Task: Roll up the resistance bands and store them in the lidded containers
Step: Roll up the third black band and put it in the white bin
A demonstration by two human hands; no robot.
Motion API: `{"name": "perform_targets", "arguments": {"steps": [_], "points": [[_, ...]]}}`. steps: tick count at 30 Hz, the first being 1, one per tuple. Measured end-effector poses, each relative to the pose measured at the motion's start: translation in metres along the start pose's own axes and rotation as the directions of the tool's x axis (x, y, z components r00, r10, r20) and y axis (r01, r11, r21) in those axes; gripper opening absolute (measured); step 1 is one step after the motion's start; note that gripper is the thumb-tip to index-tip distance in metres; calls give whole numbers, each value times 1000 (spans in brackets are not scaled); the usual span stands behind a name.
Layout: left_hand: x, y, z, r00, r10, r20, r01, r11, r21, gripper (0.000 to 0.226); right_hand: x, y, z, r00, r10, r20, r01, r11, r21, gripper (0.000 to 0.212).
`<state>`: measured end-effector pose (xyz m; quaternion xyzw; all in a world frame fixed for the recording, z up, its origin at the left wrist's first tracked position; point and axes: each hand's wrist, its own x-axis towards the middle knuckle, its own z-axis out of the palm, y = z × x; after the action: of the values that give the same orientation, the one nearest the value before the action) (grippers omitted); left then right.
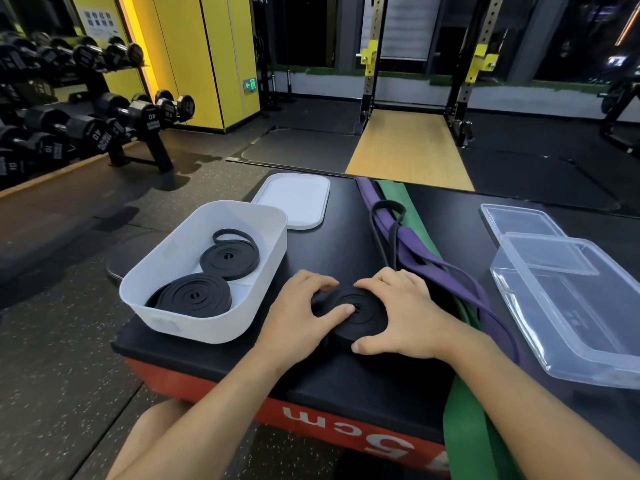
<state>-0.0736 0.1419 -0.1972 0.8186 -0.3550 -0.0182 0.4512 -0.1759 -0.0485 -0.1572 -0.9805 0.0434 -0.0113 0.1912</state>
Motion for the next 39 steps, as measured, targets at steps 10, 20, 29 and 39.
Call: {"name": "perform_targets", "arguments": {"steps": [10,20,29,39], "points": [[0,1,-1,998,2,61,-6,998,67,66,-1,-19,11,989,48,-140,-96,928,-360,98],[-1,-1,-3,999,-12,53,15,998,-56,56,-5,16,-1,994,-32,108,17,990,143,116],[1,-2,3,999,31,14,-32,997,74,41,2,-15,3,998,36,-45,-41,993,-113,90],[1,-2,0,1000,-12,-1,12,1000,11,53,-2,-14,9,997,68,46,-67,998,-23,106]]}}
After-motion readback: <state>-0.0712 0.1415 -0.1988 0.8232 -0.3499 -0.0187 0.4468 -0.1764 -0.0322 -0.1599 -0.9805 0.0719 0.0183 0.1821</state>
